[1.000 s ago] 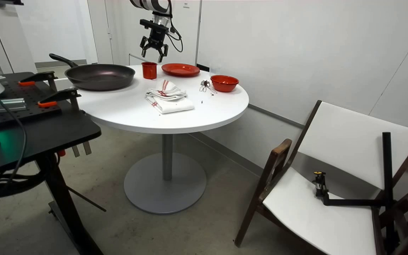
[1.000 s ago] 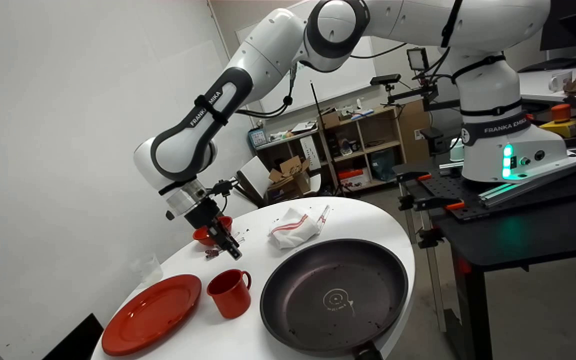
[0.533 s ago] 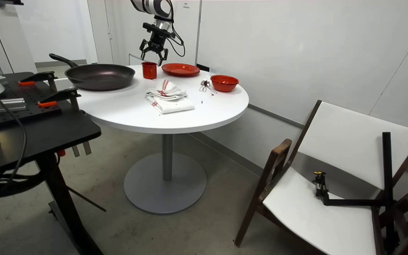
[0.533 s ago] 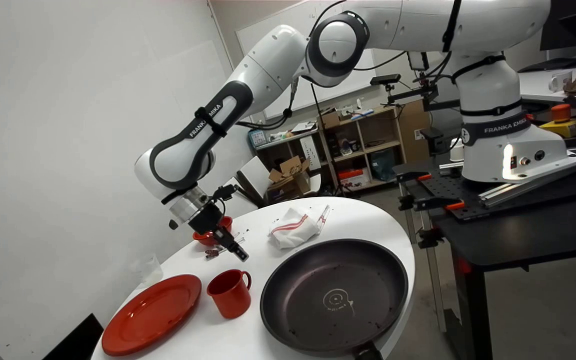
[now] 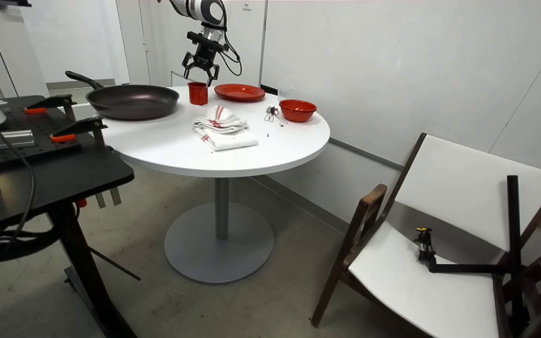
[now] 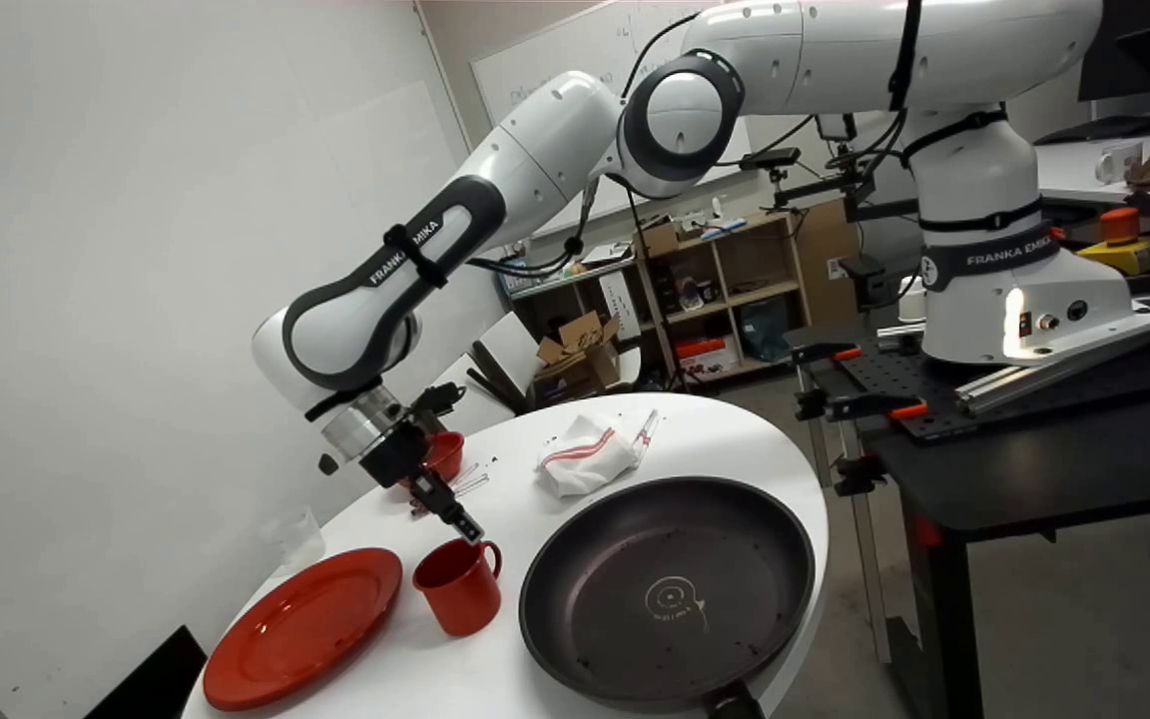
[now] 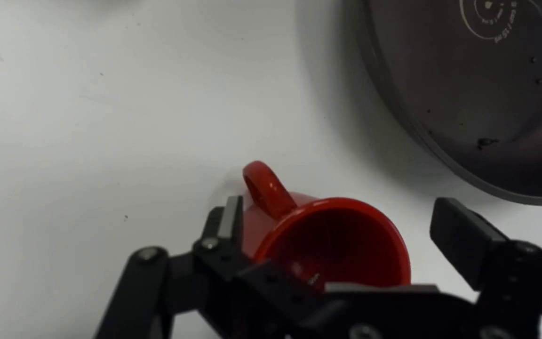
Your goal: Move the mug to the right
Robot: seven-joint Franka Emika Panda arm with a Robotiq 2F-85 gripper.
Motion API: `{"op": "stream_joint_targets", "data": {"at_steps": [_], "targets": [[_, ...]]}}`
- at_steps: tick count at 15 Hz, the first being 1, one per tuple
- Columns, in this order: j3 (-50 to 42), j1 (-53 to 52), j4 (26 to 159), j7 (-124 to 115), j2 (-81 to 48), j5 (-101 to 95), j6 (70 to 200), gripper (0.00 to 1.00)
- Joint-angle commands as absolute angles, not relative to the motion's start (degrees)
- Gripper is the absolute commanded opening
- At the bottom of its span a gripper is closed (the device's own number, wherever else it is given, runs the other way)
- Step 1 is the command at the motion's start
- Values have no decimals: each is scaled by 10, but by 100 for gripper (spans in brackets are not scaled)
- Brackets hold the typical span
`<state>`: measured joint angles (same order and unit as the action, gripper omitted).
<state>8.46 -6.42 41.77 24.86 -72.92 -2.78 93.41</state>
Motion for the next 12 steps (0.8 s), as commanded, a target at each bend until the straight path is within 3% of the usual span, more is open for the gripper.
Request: {"op": "stream_joint_targets", "data": {"at_steps": [1, 12], "targets": [[95, -56, 366, 235, -749, -6, 941, 100], [91, -34, 339, 201, -790, 8, 1013, 100]]}}
